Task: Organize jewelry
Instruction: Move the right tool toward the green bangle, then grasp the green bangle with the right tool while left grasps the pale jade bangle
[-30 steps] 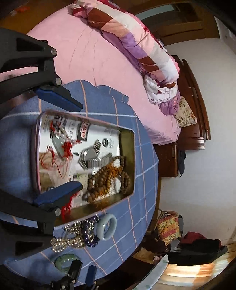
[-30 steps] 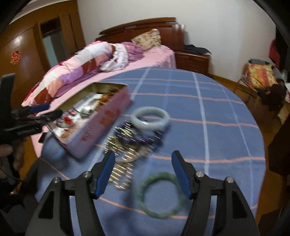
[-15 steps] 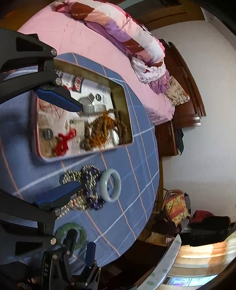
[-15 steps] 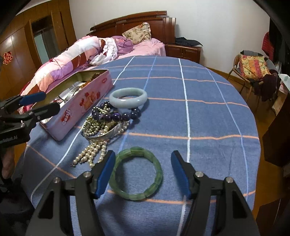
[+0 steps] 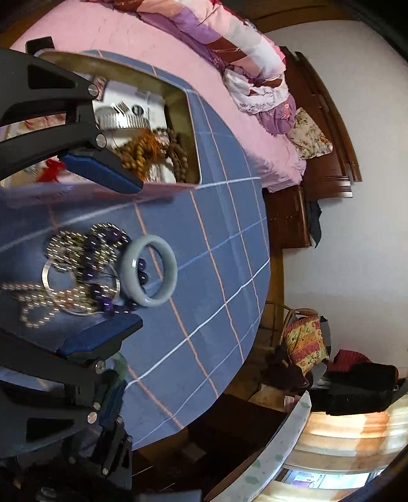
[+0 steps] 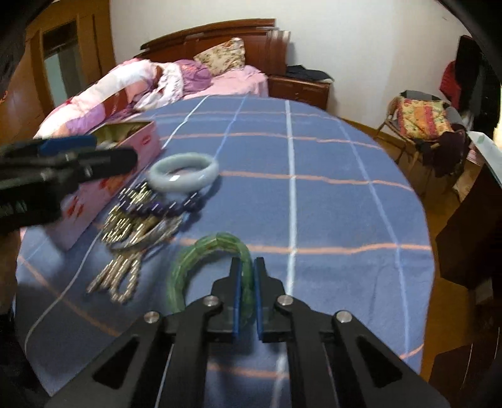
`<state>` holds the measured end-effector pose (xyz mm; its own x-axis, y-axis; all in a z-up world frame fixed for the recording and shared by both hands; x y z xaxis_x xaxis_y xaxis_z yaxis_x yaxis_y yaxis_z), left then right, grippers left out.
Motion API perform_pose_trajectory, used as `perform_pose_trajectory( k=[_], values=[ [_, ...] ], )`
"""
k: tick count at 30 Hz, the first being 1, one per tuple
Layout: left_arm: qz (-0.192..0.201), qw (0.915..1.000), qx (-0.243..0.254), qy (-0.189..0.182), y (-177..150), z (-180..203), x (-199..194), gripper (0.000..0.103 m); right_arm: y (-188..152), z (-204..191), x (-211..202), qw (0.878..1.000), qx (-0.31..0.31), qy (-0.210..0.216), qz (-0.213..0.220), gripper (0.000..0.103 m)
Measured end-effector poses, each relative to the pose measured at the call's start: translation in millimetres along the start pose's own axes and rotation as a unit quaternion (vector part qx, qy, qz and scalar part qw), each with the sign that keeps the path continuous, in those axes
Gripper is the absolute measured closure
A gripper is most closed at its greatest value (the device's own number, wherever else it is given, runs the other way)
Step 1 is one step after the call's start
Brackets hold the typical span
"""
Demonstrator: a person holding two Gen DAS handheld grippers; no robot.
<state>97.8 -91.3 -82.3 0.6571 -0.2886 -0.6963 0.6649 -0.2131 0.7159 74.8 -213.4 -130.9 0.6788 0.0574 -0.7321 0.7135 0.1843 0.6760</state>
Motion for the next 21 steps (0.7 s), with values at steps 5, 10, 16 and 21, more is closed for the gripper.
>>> perform_pose_trajectory(
  k=[5, 10, 16, 21],
  values=[
    [-0.017, 0.9998, -0.003, 0.002, 7, 3, 25, 0.024, 28, 15, 2, 0.999, 0.021, -0.03, 0.019, 0.094],
    [-0.043, 0.9991, -0.003, 0.0, 8, 4, 49, 0.024, 39, 24, 13, 0.998, 0.047, -0.035, 0.021, 0.094],
    [-0.067, 0.9978, 0.007, -0.001, 5, 9, 67, 0.024, 34, 24, 11, 0.998, 0.057, -0.028, 0.02, 0.094],
    [-0.072, 0.9972, 0.017, 0.013, 5, 13, 72, 0.024, 35, 25, 11, 0.998, 0.061, -0.023, 0.019, 0.094]
  ],
)
Point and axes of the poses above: each gripper's, at about its wrist camera, not at the fingertips, and x roughly the way its jaws point, z to its right, y to its top, the point moved 4 cm from there along x, roughly the way its jaws point, and after that the axes turned 6 degrees about -y, right-handed, at the moved point
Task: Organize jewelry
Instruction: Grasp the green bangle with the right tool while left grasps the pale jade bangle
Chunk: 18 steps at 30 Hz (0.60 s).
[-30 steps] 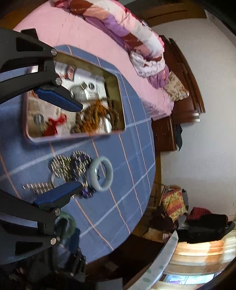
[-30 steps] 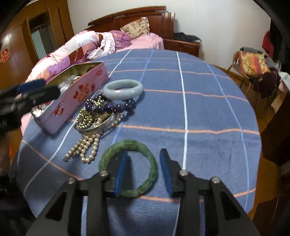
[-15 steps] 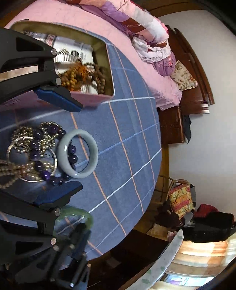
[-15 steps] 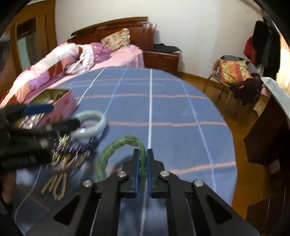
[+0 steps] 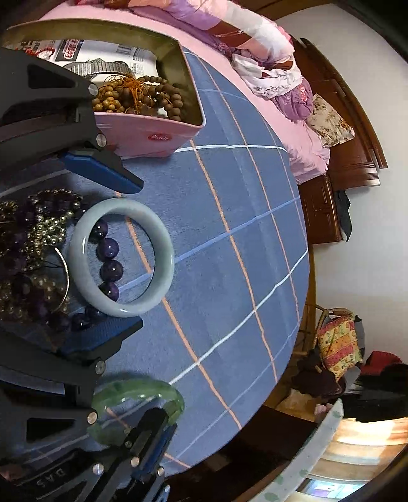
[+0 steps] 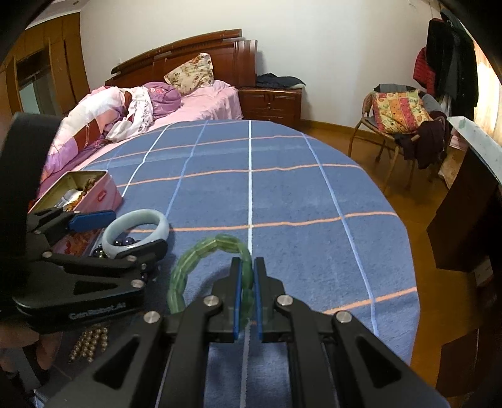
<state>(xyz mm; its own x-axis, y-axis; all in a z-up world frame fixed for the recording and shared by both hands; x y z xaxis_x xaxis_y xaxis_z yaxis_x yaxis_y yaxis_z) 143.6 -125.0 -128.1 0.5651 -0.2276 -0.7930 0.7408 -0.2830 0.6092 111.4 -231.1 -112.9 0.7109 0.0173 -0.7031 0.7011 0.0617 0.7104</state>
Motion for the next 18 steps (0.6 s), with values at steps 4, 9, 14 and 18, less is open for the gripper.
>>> perform_pose_trajectory(
  k=[4, 9, 14, 18],
  values=[
    [-0.001, 0.9996, 0.022, 0.02, -2, 3, 3, 0.026, 2, 0, 0, 1.0, 0.0, 0.001, 0.001, 0.094],
    [0.003, 0.9993, 0.033, 0.017, -3, 2, 1, 0.028, 1, 0, -1, 1.0, 0.001, 0.003, 0.003, 0.094],
    [0.015, 0.9996, 0.023, -0.003, -5, 2, -10, 0.028, 1, 1, -2, 1.0, 0.003, 0.007, 0.008, 0.094],
    [0.037, 0.9989, 0.026, -0.011, -2, 5, -24, 0.028, 2, 1, -4, 1.0, 0.003, 0.007, 0.013, 0.094]
  ],
)
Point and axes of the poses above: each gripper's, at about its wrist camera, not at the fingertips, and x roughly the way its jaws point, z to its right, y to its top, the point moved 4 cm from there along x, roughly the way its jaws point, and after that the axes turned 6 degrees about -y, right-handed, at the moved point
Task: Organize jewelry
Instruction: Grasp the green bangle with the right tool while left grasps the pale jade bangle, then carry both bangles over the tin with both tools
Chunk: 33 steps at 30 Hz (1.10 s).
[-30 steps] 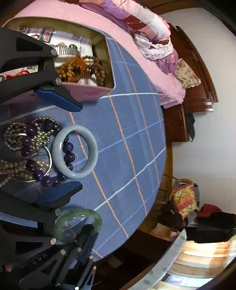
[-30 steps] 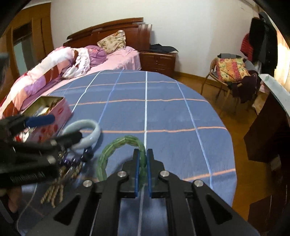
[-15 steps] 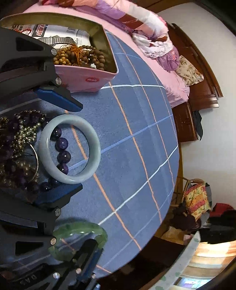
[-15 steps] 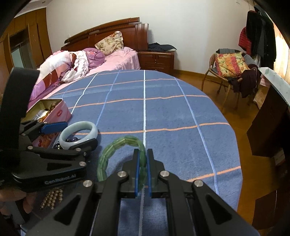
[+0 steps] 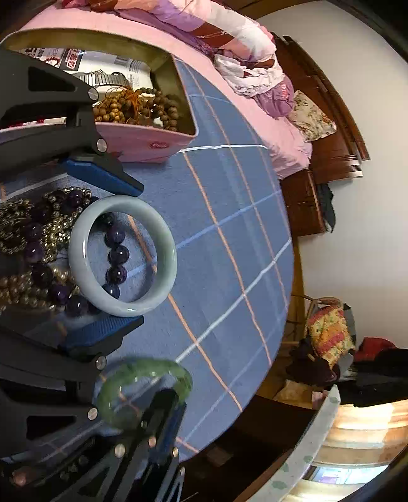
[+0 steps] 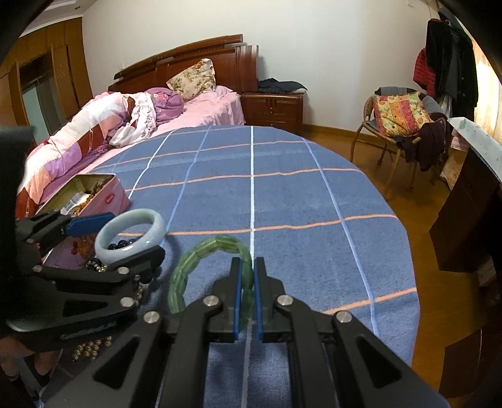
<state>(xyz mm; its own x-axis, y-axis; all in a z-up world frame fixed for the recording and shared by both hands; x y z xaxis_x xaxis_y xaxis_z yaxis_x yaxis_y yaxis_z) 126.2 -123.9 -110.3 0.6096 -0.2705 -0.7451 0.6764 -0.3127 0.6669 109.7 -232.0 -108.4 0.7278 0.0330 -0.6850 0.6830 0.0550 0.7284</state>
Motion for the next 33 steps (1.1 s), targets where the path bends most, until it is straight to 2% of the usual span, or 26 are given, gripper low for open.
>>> perform_pose_trajectory(
  k=[11, 21, 33],
  values=[
    [0.055, 0.9984, -0.012, 0.007, 10, -9, -47, 0.028, 10, -6, -19, 1.0, -0.005, 0.01, 0.026, 0.094],
    [0.075, 0.9964, -0.038, 0.01, 5, -34, -77, 0.028, 30, -34, -32, 0.998, -0.022, 0.036, 0.047, 0.094],
    [0.082, 0.9926, -0.08, 0.041, -7, -87, -93, 0.028, 49, -82, -43, 0.993, -0.07, 0.063, 0.07, 0.094]
  ],
)
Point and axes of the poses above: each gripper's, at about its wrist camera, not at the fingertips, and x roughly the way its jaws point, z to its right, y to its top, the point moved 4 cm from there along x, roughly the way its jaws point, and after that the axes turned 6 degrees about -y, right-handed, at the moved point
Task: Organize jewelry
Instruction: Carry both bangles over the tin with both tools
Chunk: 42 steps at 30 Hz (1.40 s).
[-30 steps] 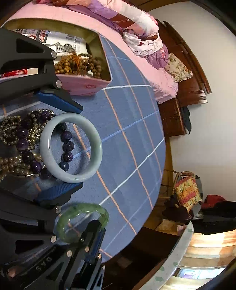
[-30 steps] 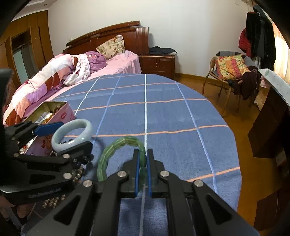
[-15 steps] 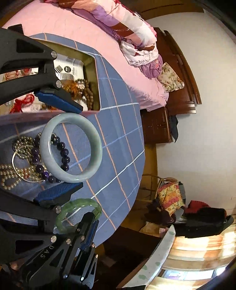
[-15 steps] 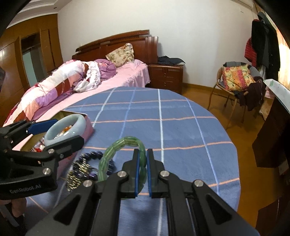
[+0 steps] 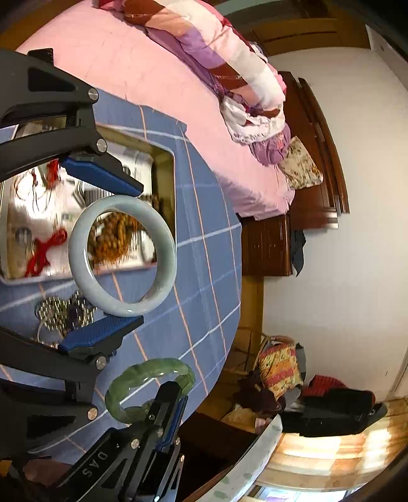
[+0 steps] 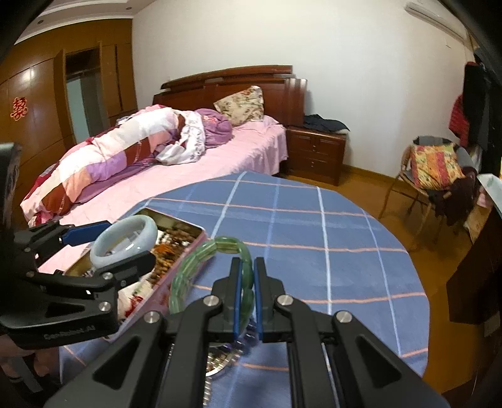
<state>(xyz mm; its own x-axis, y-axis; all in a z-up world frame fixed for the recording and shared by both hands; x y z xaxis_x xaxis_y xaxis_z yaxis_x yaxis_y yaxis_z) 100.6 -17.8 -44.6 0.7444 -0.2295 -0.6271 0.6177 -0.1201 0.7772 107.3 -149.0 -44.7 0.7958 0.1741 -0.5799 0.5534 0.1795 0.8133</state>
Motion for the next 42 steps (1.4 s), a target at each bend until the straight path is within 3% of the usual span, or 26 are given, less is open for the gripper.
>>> perform_pose_trajectory(
  k=[17, 34, 42],
  values=[
    [-0.005, 0.9992, -0.016, 0.037, -6, -58, -10, 0.028, 17, -52, 4, 0.998, -0.043, 0.033, 0.009, 0.094],
    [-0.023, 0.9982, -0.038, 0.041, -20, -89, -4, 0.028, 15, -104, 23, 0.995, -0.079, 0.06, -0.006, 0.094],
    [-0.034, 0.9979, -0.04, 0.038, -25, -94, 7, 0.028, 6, -110, 42, 0.995, -0.082, 0.059, -0.026, 0.093]
  ],
)
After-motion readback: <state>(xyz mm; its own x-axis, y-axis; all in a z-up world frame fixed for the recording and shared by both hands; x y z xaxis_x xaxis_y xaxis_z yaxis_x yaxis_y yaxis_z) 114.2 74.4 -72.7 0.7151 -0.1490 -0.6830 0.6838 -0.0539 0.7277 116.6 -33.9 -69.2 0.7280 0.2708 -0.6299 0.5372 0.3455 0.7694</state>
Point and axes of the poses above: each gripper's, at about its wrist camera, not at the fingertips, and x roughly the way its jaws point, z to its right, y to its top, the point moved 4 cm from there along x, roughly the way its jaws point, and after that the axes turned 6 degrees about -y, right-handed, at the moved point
